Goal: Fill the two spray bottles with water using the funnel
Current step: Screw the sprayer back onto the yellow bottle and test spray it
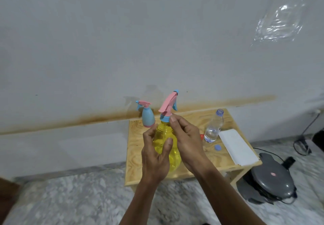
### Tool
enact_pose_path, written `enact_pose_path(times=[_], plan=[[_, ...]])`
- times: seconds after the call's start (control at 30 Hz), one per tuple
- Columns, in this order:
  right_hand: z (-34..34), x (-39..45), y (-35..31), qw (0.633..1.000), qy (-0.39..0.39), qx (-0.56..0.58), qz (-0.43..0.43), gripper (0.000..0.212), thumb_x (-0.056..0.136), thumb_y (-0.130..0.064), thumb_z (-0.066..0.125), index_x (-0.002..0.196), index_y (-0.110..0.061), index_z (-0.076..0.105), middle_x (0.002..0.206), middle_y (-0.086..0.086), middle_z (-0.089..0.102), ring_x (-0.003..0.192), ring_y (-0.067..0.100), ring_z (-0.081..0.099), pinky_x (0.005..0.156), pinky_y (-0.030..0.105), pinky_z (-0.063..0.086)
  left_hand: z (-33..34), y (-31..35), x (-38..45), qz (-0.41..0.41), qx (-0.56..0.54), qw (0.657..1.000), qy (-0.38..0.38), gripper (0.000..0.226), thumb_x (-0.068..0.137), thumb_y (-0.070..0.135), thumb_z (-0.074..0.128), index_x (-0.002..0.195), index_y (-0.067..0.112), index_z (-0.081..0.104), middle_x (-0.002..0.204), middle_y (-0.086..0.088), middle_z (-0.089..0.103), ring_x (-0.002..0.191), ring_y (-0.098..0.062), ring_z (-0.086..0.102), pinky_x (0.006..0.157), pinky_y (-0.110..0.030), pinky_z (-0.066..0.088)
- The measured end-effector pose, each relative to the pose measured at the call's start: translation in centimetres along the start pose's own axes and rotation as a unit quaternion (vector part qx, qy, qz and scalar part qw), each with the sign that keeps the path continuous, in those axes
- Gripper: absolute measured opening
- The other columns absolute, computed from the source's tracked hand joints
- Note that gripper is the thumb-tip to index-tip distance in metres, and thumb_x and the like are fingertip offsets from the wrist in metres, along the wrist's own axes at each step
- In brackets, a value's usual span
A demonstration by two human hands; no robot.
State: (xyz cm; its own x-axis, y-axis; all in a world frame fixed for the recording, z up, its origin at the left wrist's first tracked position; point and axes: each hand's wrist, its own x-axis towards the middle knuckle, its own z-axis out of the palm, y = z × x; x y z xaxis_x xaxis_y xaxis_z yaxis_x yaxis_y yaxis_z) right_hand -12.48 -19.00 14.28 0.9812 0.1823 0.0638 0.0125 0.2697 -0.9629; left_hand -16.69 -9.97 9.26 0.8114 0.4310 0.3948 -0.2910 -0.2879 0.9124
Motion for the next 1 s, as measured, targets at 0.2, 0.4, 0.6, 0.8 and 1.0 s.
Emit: enact_pose_path(times=[0.2, 0.4, 0.6, 0.8, 1.0], plan=[[0.6, 0.1, -0.3, 1.0, -0.008, 0.018, 0.003, 0.025, 0.099, -0.023, 0.059, 0.121, -0.018, 0.069, 0.117, -0.005, 0.073, 0.114, 0.008, 0.065, 0.093, 0.022, 0.052, -0.5, 0.0, 0.3, 0.002, 0.007, 1.0, 0.011, 0.045, 0.09, 0.051, 0.053, 0.129, 0.03, 0.045, 0.121, 0.032, 0.057, 0.109, 0.002, 0.061, 0.084, -0.011, 0.047], [0.8, 0.0, -0.6, 0.999, -0.009, 0.031, 0.001, 0.024, 0.095, -0.02, 0.066, 0.119, -0.02, 0.069, 0.111, -0.008, 0.075, 0.11, 0.002, 0.067, 0.083, 0.016, 0.052, -0.4, -0.1, 0.5, -0.009, 0.013, 1.0, 0.018, 0.037, 0.092, 0.056, 0.046, 0.127, 0.044, 0.043, 0.121, 0.03, 0.058, 0.113, -0.006, 0.061, 0.087, -0.015, 0.048], [0.3, 0.1, -0.4, 1.0, -0.006, -0.017, -0.015, 0.023, 0.092, -0.026, 0.07, 0.114, -0.021, 0.069, 0.106, -0.006, 0.073, 0.106, 0.008, 0.067, 0.084, 0.023, 0.052, 0.1, -0.1, 0.4, -0.008, 0.002, 1.0, 0.016, 0.046, 0.093, 0.056, 0.046, 0.131, 0.029, 0.047, 0.122, 0.027, 0.059, 0.116, -0.006, 0.06, 0.09, -0.02, 0.05], [-0.4, 0.3, -0.3, 1.0, -0.001, -0.011, -0.011, 0.022, 0.095, -0.022, 0.066, 0.116, -0.02, 0.069, 0.11, -0.005, 0.073, 0.109, 0.01, 0.066, 0.083, 0.02, 0.052, 0.7, 0.4, 0.3, -0.006, 0.003, 1.0, 0.011, 0.034, 0.094, 0.053, 0.043, 0.124, 0.037, 0.046, 0.111, 0.028, 0.06, 0.098, -0.001, 0.062, 0.075, -0.013, 0.048], [-0.9, 0.3, -0.1, 1.0, -0.006, -0.024, -0.006, 0.03, 0.094, -0.032, 0.066, 0.123, -0.024, 0.068, 0.113, -0.009, 0.072, 0.111, 0.006, 0.063, 0.09, 0.023, 0.052, 1.2, 0.3, -0.3, -0.008, 0.009, 1.0, 0.007, 0.025, 0.095, 0.052, 0.043, 0.12, 0.046, 0.046, 0.104, 0.029, 0.063, 0.088, -0.003, 0.063, 0.071, -0.018, 0.051]])
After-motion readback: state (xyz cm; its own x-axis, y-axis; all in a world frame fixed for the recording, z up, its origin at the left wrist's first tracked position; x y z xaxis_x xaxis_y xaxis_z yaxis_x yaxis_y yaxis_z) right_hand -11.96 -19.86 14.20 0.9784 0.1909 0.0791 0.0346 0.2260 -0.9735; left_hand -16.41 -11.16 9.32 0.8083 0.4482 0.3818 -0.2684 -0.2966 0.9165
